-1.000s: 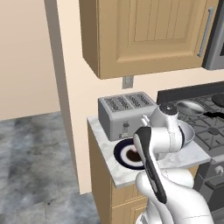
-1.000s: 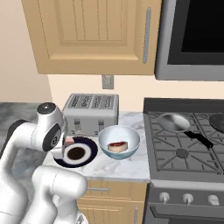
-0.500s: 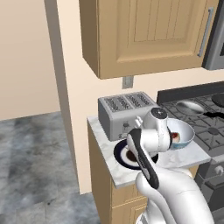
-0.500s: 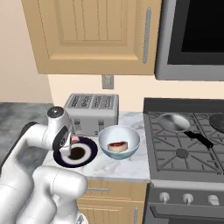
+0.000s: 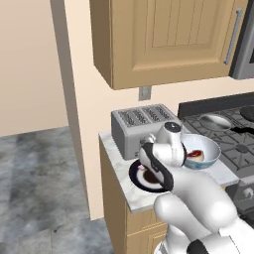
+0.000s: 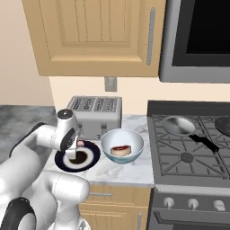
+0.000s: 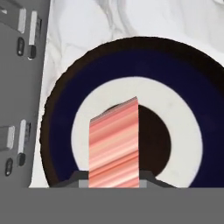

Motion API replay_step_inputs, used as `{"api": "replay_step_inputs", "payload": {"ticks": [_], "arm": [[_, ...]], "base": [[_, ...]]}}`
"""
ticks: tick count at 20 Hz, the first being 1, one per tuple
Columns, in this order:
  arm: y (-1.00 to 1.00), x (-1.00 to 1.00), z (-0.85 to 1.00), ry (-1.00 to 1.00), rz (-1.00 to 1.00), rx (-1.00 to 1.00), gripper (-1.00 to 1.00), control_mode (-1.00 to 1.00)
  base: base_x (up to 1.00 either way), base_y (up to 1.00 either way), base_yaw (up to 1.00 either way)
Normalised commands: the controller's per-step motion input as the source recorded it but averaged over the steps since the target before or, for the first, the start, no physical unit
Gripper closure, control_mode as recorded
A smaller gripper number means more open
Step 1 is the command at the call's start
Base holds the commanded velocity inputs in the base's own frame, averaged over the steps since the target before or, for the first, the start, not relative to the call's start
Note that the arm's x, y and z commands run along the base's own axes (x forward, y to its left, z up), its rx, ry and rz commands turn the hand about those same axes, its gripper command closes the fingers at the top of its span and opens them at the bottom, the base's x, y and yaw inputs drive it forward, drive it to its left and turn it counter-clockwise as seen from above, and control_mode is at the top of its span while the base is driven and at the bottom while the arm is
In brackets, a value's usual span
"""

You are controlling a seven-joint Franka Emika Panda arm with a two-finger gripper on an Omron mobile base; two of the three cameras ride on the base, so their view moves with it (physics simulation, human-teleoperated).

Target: Place one of the steaks on the plate and the other in the bowl. Then place the bowl in the fridge.

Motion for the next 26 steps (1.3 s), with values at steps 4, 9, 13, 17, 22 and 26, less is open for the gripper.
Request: {"api": "replay_step_inputs", "payload": {"ticks": [4,9,13,17,22,26], "arm": [[0.0,0.17,-0.45,0.0,0.08,0.03,1.0,-1.0],[0.0,0.14,-0.55,0.0,0.09,0.0,1.0,-1.0],[0.0,0.06,-0.55,0.0,0.07,0.0,1.0,-1.0],[0.0,0.03,-0.48,0.0,0.07,0.0,1.0,-1.0],[0.0,0.03,-0.47,-0.01,0.05,0.0,1.0,-1.0],[0.0,0.01,-0.46,-0.01,0.04,0.0,-1.0,-1.0]], "base": [[0.0,0.0,0.0],[0.0,0.0,0.0],[0.0,0.0,0.0],[0.0,0.0,0.0],[0.0,0.0,0.0],[0.0,0.0,0.0]]}}
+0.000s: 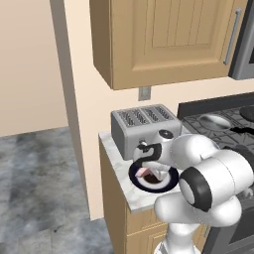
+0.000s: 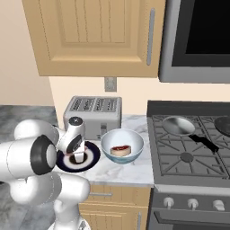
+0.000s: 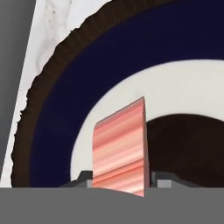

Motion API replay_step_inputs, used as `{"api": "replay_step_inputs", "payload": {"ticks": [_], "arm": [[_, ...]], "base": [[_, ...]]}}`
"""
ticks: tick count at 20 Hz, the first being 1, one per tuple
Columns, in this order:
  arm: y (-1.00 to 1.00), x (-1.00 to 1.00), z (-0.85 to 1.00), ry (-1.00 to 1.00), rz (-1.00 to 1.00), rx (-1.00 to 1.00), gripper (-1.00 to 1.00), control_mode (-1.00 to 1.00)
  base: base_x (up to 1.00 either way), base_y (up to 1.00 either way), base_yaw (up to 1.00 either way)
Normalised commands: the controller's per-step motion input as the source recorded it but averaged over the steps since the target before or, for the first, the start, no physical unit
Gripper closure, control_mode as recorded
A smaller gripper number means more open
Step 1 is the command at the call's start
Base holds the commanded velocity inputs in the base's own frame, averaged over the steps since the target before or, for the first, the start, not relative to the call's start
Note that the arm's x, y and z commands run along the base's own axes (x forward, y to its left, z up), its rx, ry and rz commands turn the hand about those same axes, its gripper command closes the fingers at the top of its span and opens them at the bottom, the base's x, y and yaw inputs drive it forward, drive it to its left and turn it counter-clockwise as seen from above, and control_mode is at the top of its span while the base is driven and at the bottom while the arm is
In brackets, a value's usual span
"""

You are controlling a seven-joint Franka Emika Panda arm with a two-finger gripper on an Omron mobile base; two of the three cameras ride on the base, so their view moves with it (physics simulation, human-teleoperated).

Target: Place one of the steaks on the plate and the other in the bowl. Then place the bowl in the fridge.

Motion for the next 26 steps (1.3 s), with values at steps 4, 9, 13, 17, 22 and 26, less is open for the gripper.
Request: {"api": "replay_step_inputs", "payload": {"ticks": [4,9,13,17,22,26], "arm": [[-0.19,-0.37,-0.25,0.0,0.0,0.0,-1.0,-1.0],[-0.44,-0.73,-0.03,0.0,0.0,0.0,-1.0,-1.0],[-0.42,-0.72,-0.11,0.02,0.0,0.01,-1.0,-1.0],[-0.08,-0.3,0.26,-0.02,0.0,0.01,-1.0,-1.0],[0.0,-0.41,0.39,-0.12,0.05,0.0,-1.0,-1.0],[0.0,-0.49,0.31,-0.07,0.07,0.0,-1.0,-1.0]], "base": [[0.0,0.0,0.0],[0.0,0.0,0.0],[0.0,0.0,0.0],[0.0,0.0,0.0],[0.0,0.0,0.0],[0.0,0.0,0.0]]}}
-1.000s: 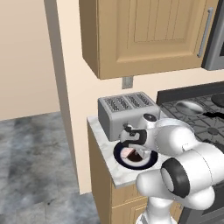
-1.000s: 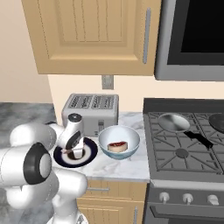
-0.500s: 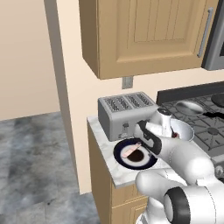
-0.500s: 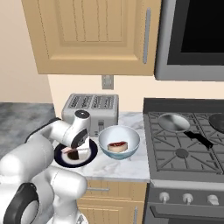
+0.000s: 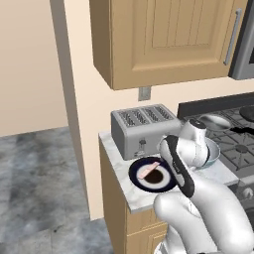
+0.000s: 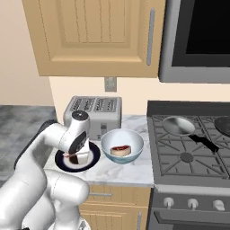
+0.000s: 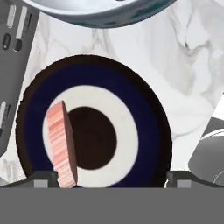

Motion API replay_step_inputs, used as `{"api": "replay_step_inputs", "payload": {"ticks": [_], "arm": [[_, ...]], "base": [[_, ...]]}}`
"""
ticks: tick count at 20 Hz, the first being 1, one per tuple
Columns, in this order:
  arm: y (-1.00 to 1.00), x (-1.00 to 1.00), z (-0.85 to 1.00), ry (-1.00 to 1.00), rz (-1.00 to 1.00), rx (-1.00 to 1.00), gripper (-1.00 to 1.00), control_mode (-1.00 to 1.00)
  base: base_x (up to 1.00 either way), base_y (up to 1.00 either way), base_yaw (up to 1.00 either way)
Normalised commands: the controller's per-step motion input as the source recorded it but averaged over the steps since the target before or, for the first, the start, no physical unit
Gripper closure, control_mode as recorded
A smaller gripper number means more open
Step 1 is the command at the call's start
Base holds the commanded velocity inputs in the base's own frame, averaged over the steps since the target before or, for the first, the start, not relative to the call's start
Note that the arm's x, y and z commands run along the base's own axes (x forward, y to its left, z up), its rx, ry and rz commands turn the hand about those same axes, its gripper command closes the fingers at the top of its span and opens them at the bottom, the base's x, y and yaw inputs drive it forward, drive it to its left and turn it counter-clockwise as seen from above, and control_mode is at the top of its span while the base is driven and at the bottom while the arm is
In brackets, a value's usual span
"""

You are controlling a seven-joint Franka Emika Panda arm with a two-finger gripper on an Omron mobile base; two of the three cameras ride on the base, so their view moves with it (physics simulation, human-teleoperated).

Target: Place one of the steaks on the plate and the other in the bowl. Then place the bowl in the fridge.

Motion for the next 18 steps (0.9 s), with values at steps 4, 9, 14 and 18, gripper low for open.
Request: {"api": "replay_step_inputs", "payload": {"ticks": [4,9,14,18], "arm": [[0.0,-0.51,0.38,-0.09,0.08,-0.01,-1.0,-1.0],[0.03,-0.11,0.67,-0.02,0.15,0.0,-1.0,-1.0],[0.05,-0.09,0.67,0.01,0.22,-0.11,-1.0,-1.0],[0.11,0.0,0.68,0.1,0.19,-0.23,-1.0,-1.0]], "base": [[0.0,0.0,0.0],[0.0,0.0,0.0],[0.0,0.0,0.0],[0.0,0.0,0.0]]}}
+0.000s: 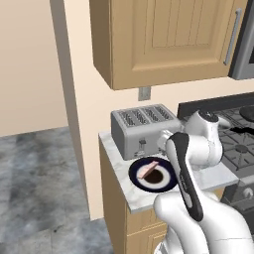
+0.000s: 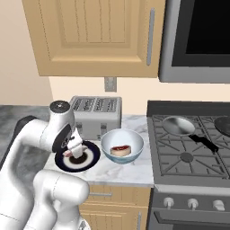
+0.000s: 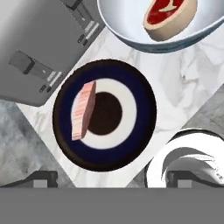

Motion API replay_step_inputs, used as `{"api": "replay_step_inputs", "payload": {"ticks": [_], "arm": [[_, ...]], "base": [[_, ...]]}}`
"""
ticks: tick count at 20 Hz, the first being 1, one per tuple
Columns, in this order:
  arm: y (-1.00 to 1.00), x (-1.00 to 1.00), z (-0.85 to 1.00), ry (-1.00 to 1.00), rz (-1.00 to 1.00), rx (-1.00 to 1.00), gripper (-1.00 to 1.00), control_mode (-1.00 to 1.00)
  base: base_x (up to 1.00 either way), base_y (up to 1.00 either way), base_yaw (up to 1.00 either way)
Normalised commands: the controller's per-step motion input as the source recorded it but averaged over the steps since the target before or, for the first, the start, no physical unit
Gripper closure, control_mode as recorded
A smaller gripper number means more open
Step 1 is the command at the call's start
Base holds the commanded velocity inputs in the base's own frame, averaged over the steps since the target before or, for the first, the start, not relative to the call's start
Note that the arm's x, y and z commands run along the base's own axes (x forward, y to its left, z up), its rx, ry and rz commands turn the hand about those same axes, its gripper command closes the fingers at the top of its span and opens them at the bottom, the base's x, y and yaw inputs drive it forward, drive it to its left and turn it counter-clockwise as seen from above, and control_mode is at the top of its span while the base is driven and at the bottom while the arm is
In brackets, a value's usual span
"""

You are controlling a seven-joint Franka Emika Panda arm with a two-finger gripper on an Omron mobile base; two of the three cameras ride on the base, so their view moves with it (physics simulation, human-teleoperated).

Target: Place one of the steaks on the plate and the other in the bowl. Then place the bowl in the fridge.

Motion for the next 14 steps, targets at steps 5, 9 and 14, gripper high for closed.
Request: {"api": "replay_step_inputs", "payload": {"ticks": [5,9,14], "arm": [[-0.01,-0.31,0.39,0.06,0.22,-0.29,-1.0,-1.0],[-0.14,-0.69,0.22,0.0,0.31,-0.14,-1.0,-1.0],[-0.05,-0.74,0.07,-0.03,0.17,0.0,-1.0,-1.0]], "base": [[0.0,0.0,0.0],[0.0,0.0,0.0],[0.0,0.0,0.0]]}}
